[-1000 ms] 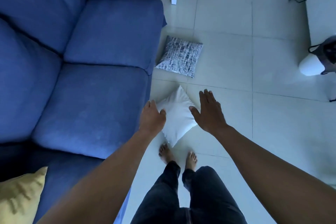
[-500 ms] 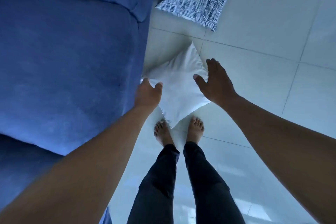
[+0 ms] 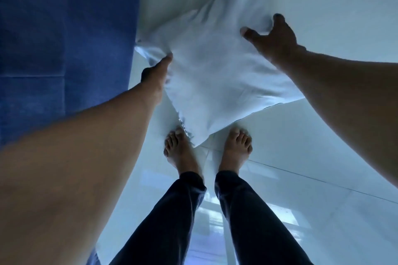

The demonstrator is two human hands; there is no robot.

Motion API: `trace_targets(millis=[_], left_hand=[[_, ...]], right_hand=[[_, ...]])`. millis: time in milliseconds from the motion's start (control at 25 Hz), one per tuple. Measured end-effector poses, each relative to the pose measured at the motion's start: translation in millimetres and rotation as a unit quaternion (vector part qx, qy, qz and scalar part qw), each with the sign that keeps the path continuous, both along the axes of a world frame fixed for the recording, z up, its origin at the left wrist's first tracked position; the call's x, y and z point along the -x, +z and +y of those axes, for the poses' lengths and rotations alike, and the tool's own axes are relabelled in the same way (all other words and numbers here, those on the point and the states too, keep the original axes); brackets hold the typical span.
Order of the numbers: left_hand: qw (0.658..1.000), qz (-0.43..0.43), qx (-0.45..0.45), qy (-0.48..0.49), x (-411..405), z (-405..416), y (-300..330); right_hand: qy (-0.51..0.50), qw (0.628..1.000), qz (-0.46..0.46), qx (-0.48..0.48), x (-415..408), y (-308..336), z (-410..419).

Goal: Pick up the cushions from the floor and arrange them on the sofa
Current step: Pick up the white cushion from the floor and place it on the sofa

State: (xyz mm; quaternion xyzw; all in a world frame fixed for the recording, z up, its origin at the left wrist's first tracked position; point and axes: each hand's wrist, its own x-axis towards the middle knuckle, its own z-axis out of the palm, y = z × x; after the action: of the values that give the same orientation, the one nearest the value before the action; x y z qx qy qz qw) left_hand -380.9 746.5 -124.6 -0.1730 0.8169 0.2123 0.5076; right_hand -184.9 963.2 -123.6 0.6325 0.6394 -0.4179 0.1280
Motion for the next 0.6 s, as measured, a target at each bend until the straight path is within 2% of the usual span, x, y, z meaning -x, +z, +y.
trace_targets(millis=[40, 120, 200, 240, 280, 320, 360, 400, 440, 480, 520, 600], left_hand=[[0.999, -0.029, -0.023, 0.021, -1, 0, -7], [0.992, -0.072, -0.078, 0.062, -6, 5, -3], [0.986, -0.070, -0.115, 0.097, -13, 11, 15], [0.984, -0.068, -0.131, 0.104, -17, 13, 31], [0.981, -0.071, -0.147, 0.105, -20, 14, 49], [0.979, -0.076, -0.160, 0.106, -24, 14, 70], [0.977, -0.080, -0.166, 0.104, -28, 14, 91], [0.976, -0.085, -0.171, 0.106, -31, 13, 108], [0.974, -0.091, -0.179, 0.107, -33, 12, 130], [0.971, -0.095, -0.190, 0.108, -35, 13, 154], [0.970, -0.094, -0.200, 0.105, -37, 14, 180], [0.968, -0.080, -0.220, 0.091, -37, 15, 231]], right_hand=[[-0.051, 0.998, -0.022, 0.026, -5, -25, -9], [-0.083, 0.994, -0.049, 0.043, -30, -66, -3], [-0.002, 0.989, -0.123, 0.077, -94, -119, -98], [0.015, 0.985, -0.132, 0.112, -119, -142, -161], [0.010, 0.986, -0.120, 0.112, -143, -168, -247], [-0.005, 0.989, -0.092, 0.113, -153, -167, -281], [-0.027, 0.994, -0.079, 0.076, -148, -127, -265], [-0.009, 0.999, -0.036, -0.013, -129, -52, -203], [-0.037, 0.999, 0.037, 0.002, -121, -13, -134], [-0.094, 0.992, 0.085, 0.026, -110, 62, -70], [-0.149, 0.982, 0.115, -0.015, -98, 140, -19], [-0.254, 0.943, 0.196, 0.092, -85, 247, -2]])
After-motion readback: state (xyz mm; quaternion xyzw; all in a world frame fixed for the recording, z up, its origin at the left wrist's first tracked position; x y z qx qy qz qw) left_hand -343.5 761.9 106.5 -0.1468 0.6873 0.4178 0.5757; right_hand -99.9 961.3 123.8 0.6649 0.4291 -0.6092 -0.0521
